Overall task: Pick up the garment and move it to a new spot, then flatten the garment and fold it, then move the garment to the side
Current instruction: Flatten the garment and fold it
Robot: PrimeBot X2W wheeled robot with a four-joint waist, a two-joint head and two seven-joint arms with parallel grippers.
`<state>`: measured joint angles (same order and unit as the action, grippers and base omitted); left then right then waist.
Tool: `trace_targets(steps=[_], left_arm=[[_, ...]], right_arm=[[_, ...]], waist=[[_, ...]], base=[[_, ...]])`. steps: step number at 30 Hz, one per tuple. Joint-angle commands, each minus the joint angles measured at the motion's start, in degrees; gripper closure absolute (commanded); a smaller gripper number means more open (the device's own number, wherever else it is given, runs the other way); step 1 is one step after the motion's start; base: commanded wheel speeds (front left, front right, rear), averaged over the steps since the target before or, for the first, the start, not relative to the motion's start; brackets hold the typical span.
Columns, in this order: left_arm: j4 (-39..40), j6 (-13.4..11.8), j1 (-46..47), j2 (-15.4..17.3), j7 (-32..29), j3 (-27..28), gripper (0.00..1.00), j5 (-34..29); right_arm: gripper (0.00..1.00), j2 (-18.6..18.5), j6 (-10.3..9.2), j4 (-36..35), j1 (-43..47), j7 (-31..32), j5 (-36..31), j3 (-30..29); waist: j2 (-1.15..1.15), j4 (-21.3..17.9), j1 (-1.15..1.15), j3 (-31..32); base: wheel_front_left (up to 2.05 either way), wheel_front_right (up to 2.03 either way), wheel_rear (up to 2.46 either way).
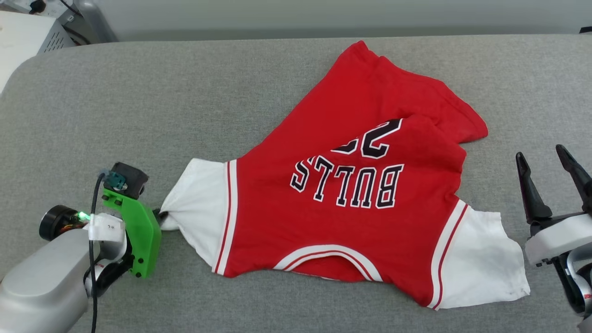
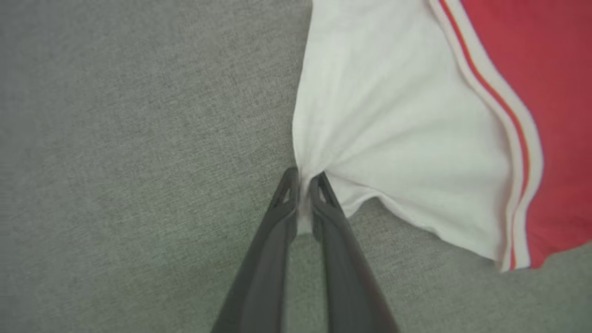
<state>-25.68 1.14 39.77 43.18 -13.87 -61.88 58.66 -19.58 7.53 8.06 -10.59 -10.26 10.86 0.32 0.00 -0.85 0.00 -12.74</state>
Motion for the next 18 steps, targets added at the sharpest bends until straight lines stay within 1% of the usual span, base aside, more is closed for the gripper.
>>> trace_targets(steps=[1, 3, 7, 9, 10, 11, 12, 15, 18], left_arm=[[-0.56, -0.92, -1.11, -0.10, 2.15, 0.77, 0.00, -0.18], [-0.58, -2.07, -1.81, -0.32, 6.09, 1.76, 0.00, -0.73], [0.92, -6.00, -3.90, -0.52, 14.60, 4.12, 0.00, -1.87], [2.01, -8.14, -5.19, -0.51, 18.43, 5.02, 0.00, -2.57], [2.60, -9.27, -5.97, -0.48, 20.50, 5.55, 0.00, -2.87], [4.11, -11.94, -7.81, -0.49, 25.09, 6.84, 0.00, -3.58], [4.82, -13.08, -8.47, -0.60, 26.30, 7.43, 0.00, -3.92], [7.46, -16.09, -10.42, -1.16, 28.20, 9.53, 0.00, -5.07], [9.99, -18.37, -12.54, -1.76, 28.76, 12.05, 0.00, -6.85]], right_arm=[[0.00, -1.25, -0.04, -1.09, -0.30, 1.18, 0.93, 0.61], [0.00, -3.40, -0.04, -2.47, -0.10, 4.27, 2.38, 2.01], [0.00, -9.32, -0.04, -6.49, 1.03, 13.13, 6.83, 5.49], [0.00, -12.50, -0.04, -8.79, 1.95, 18.52, 9.53, 7.19], [0.00, -14.30, -0.04, -10.08, 2.68, 22.09, 11.43, 8.38], [0.00, -19.29, -0.04, -13.64, 4.78, 31.36, 16.36, 11.28], [0.00, -20.91, -0.04, -14.93, 5.58, 34.50, 18.35, 12.05], [0.00, -24.12, -0.04, -17.60, 7.47, 41.24, 23.00, 12.55], [0.00, -25.97, -0.04, -18.45, 9.05, 45.88, 25.38, 12.45]], waist=[[0.00, -0.10, 0.00, 1.00], [0.00, 0.01, 0.00, 1.92], [0.00, 0.42, 0.00, 3.63], [0.00, 0.70, 0.00, 4.23], [0.00, 0.83, 0.00, 4.54], [0.00, 1.37, 0.00, 5.19], [0.00, 1.58, 0.00, 5.40], [0.00, 2.22, 0.00, 5.65], [0.00, 2.72, 0.00, 5.63]], base=[[0.00, 0.00, 0.00], [0.00, 0.00, 0.00], [0.00, 0.00, 0.00], [0.00, 0.00, 0.00], [0.00, 0.00, 0.00], [0.00, 0.00, 0.00], [0.00, 0.00, 0.00], [0.00, 0.00, 0.00], [0.00, 0.00, 0.00]])
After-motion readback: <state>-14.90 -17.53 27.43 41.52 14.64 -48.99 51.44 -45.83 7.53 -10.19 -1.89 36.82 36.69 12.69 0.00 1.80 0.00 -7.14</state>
